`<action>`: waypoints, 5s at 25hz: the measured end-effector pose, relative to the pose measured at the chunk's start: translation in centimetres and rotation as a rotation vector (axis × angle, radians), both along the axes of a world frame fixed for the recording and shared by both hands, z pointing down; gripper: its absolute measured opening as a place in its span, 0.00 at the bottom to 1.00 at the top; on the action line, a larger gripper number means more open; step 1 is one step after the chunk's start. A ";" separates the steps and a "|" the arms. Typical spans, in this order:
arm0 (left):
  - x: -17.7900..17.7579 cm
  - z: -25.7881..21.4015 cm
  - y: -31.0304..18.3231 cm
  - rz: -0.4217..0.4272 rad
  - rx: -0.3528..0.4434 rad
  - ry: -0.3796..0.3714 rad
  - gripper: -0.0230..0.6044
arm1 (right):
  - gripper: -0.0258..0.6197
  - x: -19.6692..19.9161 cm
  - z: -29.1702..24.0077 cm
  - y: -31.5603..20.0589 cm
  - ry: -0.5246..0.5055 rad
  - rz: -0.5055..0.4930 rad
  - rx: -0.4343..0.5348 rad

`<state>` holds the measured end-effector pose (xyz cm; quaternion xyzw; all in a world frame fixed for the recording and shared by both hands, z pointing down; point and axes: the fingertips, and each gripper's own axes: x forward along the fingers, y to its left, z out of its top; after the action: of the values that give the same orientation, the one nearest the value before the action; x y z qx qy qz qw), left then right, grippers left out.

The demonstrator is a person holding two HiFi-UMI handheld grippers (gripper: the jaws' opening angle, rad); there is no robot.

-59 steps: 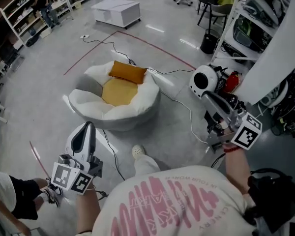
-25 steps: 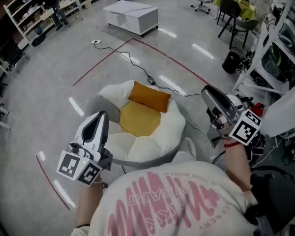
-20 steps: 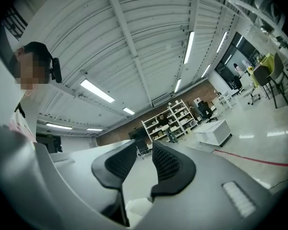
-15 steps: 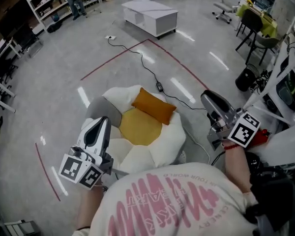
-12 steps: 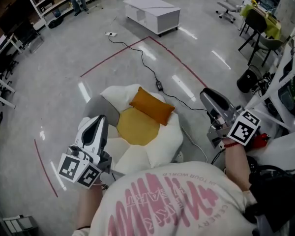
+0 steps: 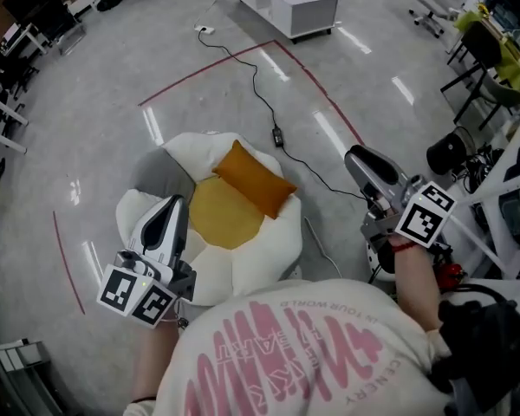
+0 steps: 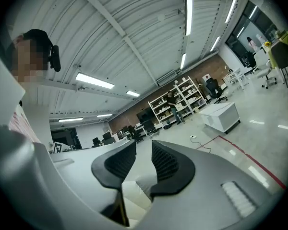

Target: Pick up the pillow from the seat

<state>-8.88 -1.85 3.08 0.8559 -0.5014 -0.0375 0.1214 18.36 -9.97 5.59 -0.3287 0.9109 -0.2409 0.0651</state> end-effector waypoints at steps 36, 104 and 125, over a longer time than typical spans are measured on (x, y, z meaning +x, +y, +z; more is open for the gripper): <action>3.6 50.3 -10.1 0.044 -0.547 0.177 0.06 | 0.30 0.3 54.1 -6.0 -0.210 0.201 -0.707; -6.2 -3.2 -8.1 0.045 0.199 0.462 0.59 | 0.20 -18.5 1.2 -2.6 -0.496 -0.113 -0.238; -5.5 -16.5 4.3 0.279 0.340 0.229 0.60 | 0.19 -18.1 -14.0 8.3 -0.412 -0.217 0.081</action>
<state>-14.41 2.45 -13.39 0.9151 -0.3476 -0.2010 0.0357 0.25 -1.68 -8.38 -0.1701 0.9172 -0.2718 0.2364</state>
